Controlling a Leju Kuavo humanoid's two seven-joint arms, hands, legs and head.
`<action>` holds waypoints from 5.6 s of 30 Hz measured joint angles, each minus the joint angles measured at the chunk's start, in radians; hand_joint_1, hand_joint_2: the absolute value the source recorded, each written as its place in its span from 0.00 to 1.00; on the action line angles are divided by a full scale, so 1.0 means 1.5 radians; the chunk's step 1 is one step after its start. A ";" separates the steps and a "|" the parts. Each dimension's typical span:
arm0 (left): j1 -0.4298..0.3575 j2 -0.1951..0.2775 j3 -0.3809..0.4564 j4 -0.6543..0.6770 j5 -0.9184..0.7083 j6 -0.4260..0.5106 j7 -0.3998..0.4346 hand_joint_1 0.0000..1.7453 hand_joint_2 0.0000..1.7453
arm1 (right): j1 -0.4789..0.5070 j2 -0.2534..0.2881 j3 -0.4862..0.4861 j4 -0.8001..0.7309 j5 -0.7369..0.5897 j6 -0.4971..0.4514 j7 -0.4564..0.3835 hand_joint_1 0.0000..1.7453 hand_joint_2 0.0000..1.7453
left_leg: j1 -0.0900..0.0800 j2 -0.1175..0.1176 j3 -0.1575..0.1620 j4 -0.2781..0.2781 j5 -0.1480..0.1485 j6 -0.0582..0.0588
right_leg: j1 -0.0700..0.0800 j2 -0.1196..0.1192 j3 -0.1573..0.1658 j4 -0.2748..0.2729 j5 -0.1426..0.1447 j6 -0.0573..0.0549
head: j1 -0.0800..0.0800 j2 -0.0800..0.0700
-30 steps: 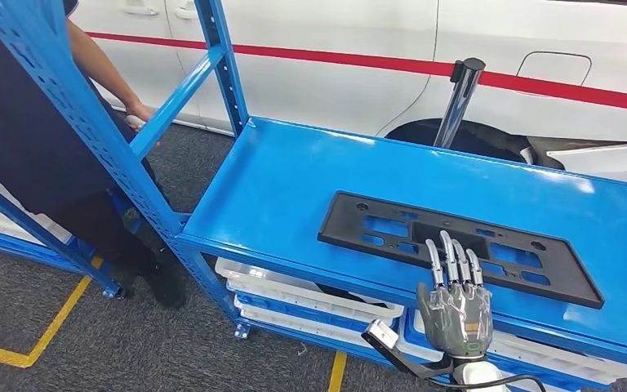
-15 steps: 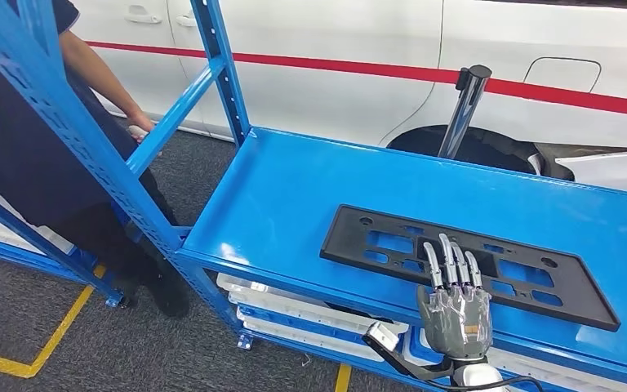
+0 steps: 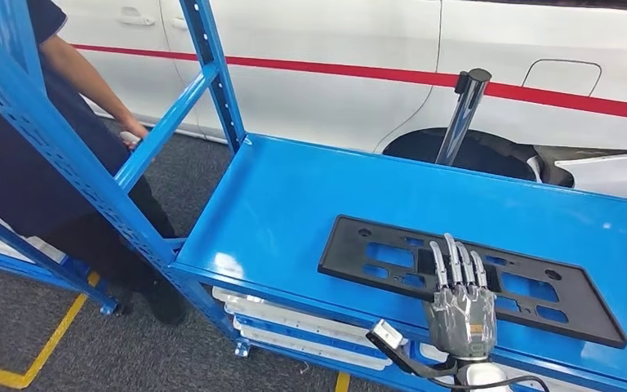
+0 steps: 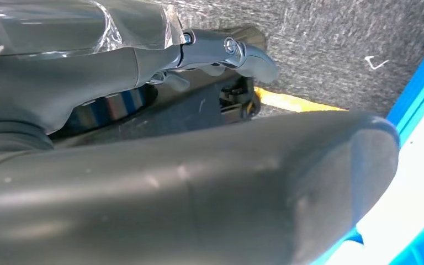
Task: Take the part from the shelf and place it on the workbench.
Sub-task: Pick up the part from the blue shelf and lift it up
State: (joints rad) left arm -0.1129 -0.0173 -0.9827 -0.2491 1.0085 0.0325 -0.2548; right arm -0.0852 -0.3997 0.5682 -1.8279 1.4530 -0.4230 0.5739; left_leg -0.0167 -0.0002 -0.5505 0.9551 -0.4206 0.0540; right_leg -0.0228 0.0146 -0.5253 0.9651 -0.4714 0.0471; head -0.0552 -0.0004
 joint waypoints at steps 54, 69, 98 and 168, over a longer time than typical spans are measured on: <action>0.004 0.001 0.000 0.000 0.016 0.025 -0.053 0.00 0.00 | -0.010 -0.040 -0.008 -0.070 -0.092 -0.068 0.019 1.00 1.00 | -0.002 -0.003 0.035 -0.021 -0.008 0.015 | 0.010 -0.006 -0.007 -0.020 0.031 0.003 | 0.002 0.000; -0.027 0.001 -0.038 0.000 -0.081 0.098 -0.145 0.00 0.00 | -0.051 -0.041 -0.072 -0.325 0.040 -0.162 0.003 1.00 1.00 | -0.003 -0.003 0.034 -0.021 -0.008 0.012 | 0.010 -0.006 -0.008 -0.019 0.031 0.000 | 0.002 0.000; -0.038 -0.009 -0.042 0.000 -0.068 -0.001 -0.210 0.00 1.00 | -0.134 0.124 -0.129 -0.496 -0.686 -0.181 -0.311 1.00 1.00 | -0.002 -0.003 0.033 -0.021 -0.007 0.012 | 0.010 -0.006 -0.008 -0.019 0.032 -0.001 | 0.002 0.000; -0.030 -0.012 -0.010 0.000 -0.088 0.034 -0.174 0.00 1.00 | -0.056 0.153 -0.245 -0.491 -0.861 -0.181 -0.343 1.00 1.00 | 0.012 -0.087 -0.001 -0.006 0.009 -0.008 | -0.001 0.020 -0.005 -0.001 0.011 0.002 | 0.001 0.000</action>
State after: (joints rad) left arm -0.1573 -0.0348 -0.9984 -0.2495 0.8766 0.0835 -0.5152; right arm -0.1696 -0.1705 0.2008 -2.5639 0.1622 -0.6938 0.0601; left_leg 0.0015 -0.1304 -0.5521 0.9460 -0.4076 0.0415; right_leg -0.0247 0.0449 -0.5330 0.9636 -0.4542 0.0499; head -0.0538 -0.0006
